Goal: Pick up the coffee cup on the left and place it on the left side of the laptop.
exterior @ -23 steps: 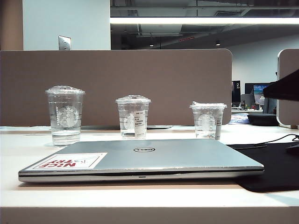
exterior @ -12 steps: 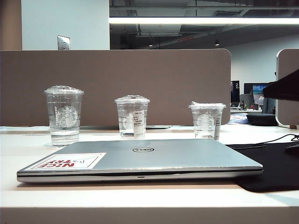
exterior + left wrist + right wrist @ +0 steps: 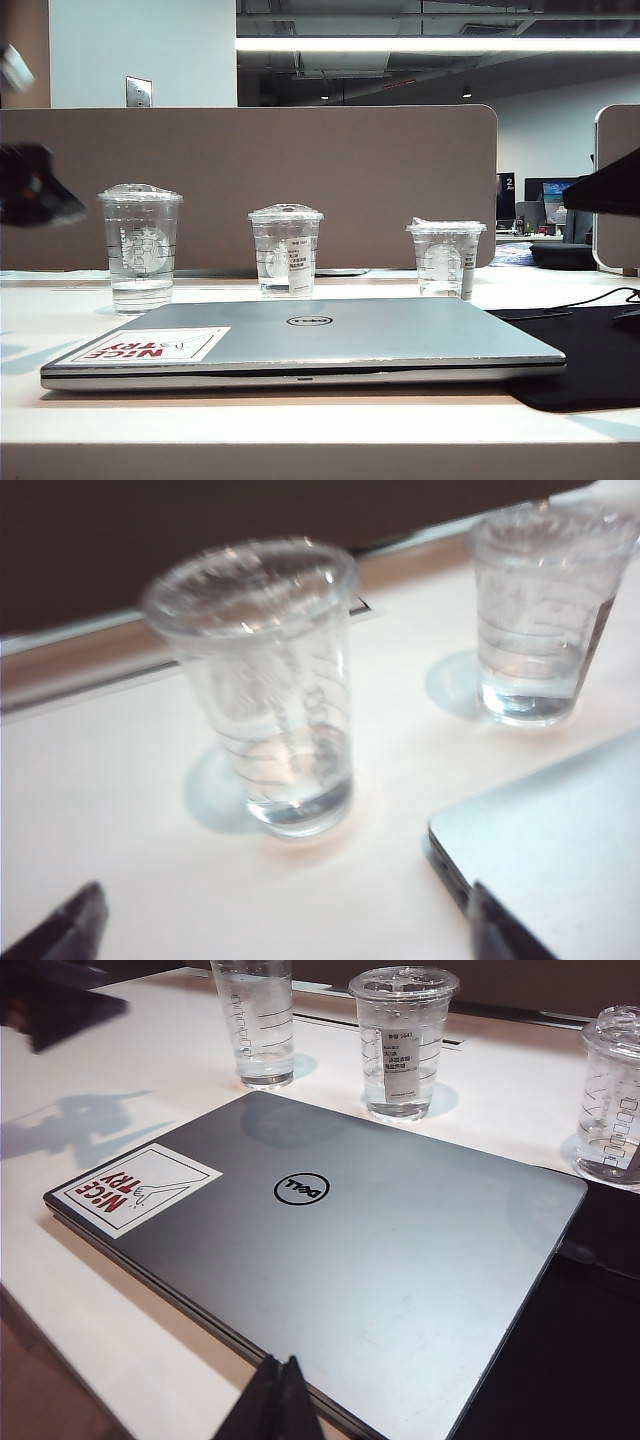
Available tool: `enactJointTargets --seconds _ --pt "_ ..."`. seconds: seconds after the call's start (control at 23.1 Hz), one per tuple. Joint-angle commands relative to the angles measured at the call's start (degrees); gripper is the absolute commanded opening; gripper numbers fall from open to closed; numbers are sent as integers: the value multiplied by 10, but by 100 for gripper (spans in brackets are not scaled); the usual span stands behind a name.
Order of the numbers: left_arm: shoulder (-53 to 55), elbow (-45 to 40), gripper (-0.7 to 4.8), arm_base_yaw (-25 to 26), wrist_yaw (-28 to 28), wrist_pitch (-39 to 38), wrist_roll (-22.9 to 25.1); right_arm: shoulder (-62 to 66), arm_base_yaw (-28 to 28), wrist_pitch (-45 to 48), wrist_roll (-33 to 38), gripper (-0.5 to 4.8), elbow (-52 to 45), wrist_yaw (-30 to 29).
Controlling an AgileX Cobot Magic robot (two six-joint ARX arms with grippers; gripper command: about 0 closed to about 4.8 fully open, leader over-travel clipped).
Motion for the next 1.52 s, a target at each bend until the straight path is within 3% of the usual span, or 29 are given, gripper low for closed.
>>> enactJointTargets --seconds 0.04,0.17,0.3,0.65,1.52 --pt "98 47 479 3 47 39 0 -1 0 10 2 -4 -2 1" --pt "182 89 479 3 50 54 2 -1 0 10 2 -4 -2 1" --pt "254 125 479 11 88 76 9 -1 0 10 2 -4 -2 1" --pt "374 169 479 30 123 168 -32 -1 0 10 2 -4 -2 1" --pt "514 297 479 28 123 191 -56 -1 0 10 2 -4 -2 1"
